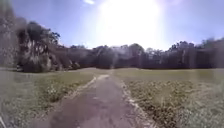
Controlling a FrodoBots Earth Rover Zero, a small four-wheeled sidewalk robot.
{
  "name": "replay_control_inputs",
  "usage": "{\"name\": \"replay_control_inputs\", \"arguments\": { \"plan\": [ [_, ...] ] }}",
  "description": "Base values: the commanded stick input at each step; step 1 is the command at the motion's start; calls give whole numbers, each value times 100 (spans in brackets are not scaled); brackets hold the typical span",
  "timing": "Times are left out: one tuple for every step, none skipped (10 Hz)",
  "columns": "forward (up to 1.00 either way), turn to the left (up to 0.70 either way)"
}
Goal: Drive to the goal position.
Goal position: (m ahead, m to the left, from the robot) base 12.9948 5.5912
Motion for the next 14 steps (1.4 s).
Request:
{"name": "replay_control_inputs", "arguments": {
  "plan": [
    [85,0],
    [85,0],
    [85,3],
    [85,21],
    [85,16],
    [85,0],
    [85,0],
    [85,0],
    [85,0],
    [85,0],
    [85,0],
    [85,0],
    [85,0],
    [85,0]
  ]
}}
